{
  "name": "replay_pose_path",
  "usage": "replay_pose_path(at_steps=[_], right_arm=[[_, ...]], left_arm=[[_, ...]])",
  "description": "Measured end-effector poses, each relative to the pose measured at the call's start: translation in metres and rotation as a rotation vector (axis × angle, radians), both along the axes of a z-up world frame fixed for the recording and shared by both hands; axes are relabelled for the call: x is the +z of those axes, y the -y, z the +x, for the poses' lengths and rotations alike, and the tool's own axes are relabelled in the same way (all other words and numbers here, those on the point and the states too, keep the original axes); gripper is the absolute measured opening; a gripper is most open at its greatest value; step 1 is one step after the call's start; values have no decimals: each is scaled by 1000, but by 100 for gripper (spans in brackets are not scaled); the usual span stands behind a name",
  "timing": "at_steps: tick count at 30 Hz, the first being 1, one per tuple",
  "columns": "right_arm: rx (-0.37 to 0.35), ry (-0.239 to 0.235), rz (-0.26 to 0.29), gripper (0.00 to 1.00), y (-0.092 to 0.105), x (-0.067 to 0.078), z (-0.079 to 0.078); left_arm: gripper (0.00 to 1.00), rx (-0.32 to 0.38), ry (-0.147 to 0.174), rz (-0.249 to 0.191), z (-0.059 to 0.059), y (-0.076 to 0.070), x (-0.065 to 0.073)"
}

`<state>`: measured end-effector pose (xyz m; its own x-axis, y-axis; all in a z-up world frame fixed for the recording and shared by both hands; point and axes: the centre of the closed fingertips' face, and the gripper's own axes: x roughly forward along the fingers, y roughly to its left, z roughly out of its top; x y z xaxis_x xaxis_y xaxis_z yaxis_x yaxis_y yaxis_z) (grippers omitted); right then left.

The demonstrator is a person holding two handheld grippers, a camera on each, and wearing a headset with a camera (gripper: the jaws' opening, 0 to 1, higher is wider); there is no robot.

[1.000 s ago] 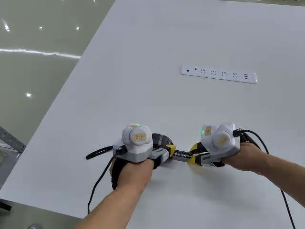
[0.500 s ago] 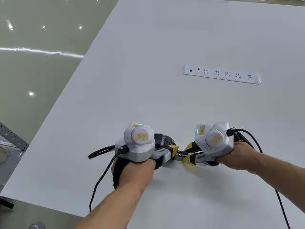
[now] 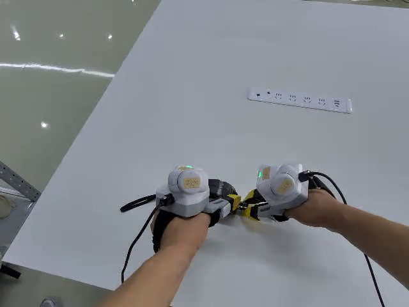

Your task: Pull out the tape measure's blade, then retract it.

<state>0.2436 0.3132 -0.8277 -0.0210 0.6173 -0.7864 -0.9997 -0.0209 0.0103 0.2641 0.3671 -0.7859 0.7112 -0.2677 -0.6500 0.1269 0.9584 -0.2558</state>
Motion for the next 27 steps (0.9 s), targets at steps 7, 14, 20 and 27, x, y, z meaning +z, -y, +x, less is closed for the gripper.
replay_pose_path(at_steps=[7, 14, 20, 27], right_arm=[[-10, -1, -9, 12, -3, 0, 1], [-20, -3, -21, 12, -6, -1, 1], [-21, -1, -37, 13, -7, 0, 2], [-21, 1, -37, 13, -7, 0, 1]], left_arm=[[54, 1, 0, 0, 0, 0, 0], [54, 2, -1, -1, 1, 0, 0], [54, 2, 0, 0, 0, -1, 0], [54, 6, 1, 2, 0, -1, 0]])
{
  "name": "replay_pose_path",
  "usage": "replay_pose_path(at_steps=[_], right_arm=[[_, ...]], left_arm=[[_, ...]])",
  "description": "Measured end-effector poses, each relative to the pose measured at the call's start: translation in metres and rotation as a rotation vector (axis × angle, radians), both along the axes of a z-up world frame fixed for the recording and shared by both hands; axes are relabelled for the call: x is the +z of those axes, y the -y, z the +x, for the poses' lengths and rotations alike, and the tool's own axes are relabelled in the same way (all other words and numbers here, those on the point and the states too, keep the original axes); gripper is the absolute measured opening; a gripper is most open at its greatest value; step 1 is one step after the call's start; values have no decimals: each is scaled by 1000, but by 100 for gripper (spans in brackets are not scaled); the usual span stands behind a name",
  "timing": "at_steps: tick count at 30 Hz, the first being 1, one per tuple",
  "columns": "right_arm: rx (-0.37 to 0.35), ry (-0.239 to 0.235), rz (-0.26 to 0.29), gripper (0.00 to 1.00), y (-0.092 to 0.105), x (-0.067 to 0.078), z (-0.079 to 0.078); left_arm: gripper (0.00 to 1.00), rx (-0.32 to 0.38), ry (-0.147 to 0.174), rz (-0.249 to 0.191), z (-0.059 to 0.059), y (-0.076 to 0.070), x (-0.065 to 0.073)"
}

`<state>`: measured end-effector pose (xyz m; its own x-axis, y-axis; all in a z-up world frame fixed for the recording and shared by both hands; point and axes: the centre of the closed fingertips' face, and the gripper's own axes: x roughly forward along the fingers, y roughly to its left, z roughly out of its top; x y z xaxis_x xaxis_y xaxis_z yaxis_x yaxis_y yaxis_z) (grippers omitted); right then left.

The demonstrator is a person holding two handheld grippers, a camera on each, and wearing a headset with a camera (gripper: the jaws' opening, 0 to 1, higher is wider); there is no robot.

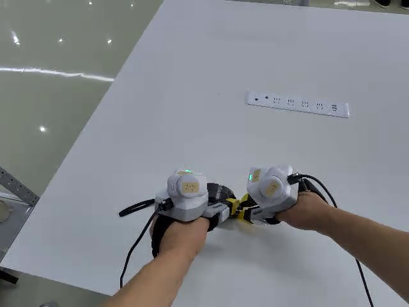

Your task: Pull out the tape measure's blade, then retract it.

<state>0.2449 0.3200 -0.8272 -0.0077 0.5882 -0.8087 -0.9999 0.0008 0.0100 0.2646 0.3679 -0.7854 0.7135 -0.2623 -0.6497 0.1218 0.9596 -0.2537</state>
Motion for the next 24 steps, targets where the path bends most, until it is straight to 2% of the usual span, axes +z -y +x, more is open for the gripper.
replay_pose_path(at_steps=[6, 19, 22, 24], right_arm=[[-3, 2, 0, 13, 0, 0, 0], [-65, -28, 24, 14, 0, 1, 1], [-99, -45, 39, 17, 3, 2, 3], [-134, -66, 52, 23, 3, 2, 4]], left_arm=[[56, 7, 0, 1, -1, 0, -1], [58, 4, -1, 1, 1, 1, -1], [58, -2, 1, 0, 1, 1, -1], [59, -4, 6, -2, 0, 1, -1]])
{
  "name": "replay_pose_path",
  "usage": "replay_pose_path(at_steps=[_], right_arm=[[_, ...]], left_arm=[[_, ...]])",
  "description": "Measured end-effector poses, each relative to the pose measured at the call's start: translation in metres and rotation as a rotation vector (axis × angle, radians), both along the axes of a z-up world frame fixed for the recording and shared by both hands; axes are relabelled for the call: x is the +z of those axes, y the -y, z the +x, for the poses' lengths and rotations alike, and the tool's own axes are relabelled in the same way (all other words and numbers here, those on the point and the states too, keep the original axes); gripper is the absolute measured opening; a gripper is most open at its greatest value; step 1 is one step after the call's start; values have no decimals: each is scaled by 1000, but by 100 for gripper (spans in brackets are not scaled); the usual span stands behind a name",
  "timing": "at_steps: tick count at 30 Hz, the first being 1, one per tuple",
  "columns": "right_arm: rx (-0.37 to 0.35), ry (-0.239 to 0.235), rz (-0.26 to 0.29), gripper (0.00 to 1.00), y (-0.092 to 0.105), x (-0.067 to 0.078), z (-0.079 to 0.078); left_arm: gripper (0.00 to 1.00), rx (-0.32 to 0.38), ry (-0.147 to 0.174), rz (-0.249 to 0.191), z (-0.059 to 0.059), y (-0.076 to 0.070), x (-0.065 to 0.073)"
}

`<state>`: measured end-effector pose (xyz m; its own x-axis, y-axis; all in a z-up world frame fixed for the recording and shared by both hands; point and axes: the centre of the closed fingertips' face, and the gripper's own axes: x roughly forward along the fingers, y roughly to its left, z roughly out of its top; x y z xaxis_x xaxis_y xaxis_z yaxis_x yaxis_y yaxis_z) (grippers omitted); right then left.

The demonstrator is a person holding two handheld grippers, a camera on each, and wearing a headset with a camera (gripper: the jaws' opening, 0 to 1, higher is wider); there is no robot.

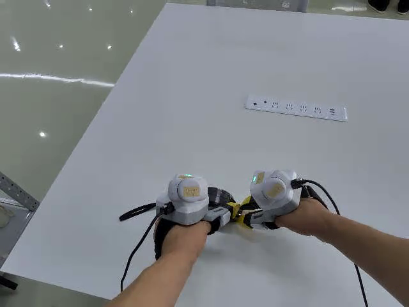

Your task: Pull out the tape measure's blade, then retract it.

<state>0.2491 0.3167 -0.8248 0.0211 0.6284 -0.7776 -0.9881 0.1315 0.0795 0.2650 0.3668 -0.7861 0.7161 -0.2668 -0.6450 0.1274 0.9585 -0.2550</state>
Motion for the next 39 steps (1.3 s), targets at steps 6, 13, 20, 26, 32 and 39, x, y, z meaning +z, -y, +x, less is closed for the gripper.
replay_pose_path(at_steps=[6, 13, 20, 26, 32, 39], right_arm=[[-43, -3, 20, 24, 3, 1, 1], [-81, -7, 39, 25, 10, 7, -2], [-141, 0, 67, 30, 22, 21, -5], [-192, 3, 90, 35, 32, 32, -13], [-266, 2, 122, 40, 41, 43, -22], [-341, 4, 156, 45, 56, 56, -34]], left_arm=[[59, -25, 24, 0, -2, 1, 3], [69, -45, 27, 5, -4, 0, 6], [71, -49, 3, 4, -14, -7, 8], [73, -75, 3, 21, -25, -12, 11], [74, -105, 21, 33, -34, -15, 15], [77, -159, 37, 47, -47, -16, 23]])
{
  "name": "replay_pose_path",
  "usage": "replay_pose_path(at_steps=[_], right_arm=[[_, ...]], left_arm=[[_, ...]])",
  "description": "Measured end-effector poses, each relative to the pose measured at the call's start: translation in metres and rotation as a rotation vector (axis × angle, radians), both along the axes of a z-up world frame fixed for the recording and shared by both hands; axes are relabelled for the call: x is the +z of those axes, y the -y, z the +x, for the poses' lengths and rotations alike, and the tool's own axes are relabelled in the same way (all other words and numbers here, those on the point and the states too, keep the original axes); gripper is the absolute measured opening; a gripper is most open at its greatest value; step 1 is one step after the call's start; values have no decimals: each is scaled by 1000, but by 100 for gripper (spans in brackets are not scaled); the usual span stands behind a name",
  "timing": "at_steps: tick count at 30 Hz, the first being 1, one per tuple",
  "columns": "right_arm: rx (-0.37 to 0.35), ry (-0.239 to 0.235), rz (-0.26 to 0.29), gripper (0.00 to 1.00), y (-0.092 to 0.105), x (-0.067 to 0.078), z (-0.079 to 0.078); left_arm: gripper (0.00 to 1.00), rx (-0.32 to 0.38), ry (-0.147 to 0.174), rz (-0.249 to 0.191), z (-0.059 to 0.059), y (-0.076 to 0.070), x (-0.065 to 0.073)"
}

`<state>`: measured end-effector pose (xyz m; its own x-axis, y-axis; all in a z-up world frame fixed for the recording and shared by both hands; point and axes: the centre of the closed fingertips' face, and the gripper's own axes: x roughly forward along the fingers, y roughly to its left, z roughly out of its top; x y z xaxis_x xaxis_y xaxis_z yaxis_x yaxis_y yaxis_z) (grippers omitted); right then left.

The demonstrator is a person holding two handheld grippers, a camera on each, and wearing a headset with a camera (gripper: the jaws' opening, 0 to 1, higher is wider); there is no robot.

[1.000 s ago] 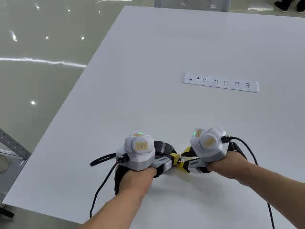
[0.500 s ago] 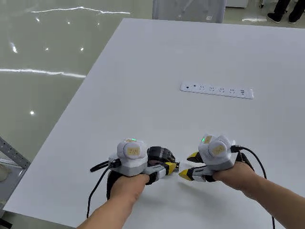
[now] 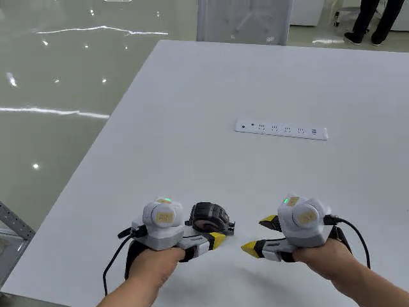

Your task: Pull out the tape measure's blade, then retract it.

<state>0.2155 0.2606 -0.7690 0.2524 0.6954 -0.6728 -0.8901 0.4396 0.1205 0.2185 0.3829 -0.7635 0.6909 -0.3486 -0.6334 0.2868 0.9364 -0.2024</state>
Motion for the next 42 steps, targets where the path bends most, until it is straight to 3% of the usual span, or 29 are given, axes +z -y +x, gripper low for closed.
replay_pose_path(at_steps=[7, 13, 18, 22, 33, 38, 42], right_arm=[[-47, 13, 15, 49, 16, 15, -13], [-91, 7, 43, 54, 25, 27, -25], [-118, 8, 58, 58, 31, 38, -33], [-143, 14, 70, 61, 38, 48, -38], [-205, 20, 101, 73, 64, 74, -56], [-229, 25, 99, 78, 78, 81, -69], [-264, 24, 100, 83, 90, 85, -79]], left_arm=[[78, -62, 5, 14, -15, 0, 6], [81, -97, 17, -1, -30, -2, 15], [88, -126, 26, -6, -40, -3, 23], [90, -144, 51, -17, -47, -2, 32], [100, -158, 74, -30, -61, -4, 45], [100, -170, 72, -11, -70, -9, 47], [100, -154, 78, -20, -75, -15, 51]])
